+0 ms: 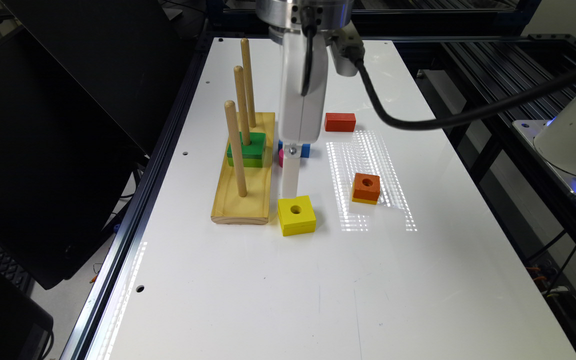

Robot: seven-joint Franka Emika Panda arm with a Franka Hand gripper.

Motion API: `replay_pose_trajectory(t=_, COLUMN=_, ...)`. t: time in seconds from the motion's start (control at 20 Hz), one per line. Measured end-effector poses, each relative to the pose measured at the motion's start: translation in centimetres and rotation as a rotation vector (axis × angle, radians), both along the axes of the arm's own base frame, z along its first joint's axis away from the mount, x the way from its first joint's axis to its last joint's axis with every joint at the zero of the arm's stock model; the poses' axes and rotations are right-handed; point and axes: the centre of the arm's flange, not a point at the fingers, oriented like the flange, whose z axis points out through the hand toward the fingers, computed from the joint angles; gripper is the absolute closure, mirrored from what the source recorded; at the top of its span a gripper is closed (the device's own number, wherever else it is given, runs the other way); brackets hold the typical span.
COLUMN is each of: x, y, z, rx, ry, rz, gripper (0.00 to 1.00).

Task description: Pick up yellow block.

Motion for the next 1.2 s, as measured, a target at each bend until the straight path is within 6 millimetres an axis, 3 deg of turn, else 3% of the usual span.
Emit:
replay_pose_trajectory(t=0.45, x=0.0, y=0.2, z=-0.1, rx=0.001, ry=0.004, rz=0.001, gripper=0.00)
replay_pose_trajectory(t=0.8, x=0.2, y=0.3, z=-2.7, rx=-0.004, ry=0.023, rz=0.002, gripper=0.00)
replay_pose_trajectory(t=1.2, x=0.5, y=0.4, z=-2.9, rx=-0.006, ry=0.022, rz=0.002, gripper=0.00)
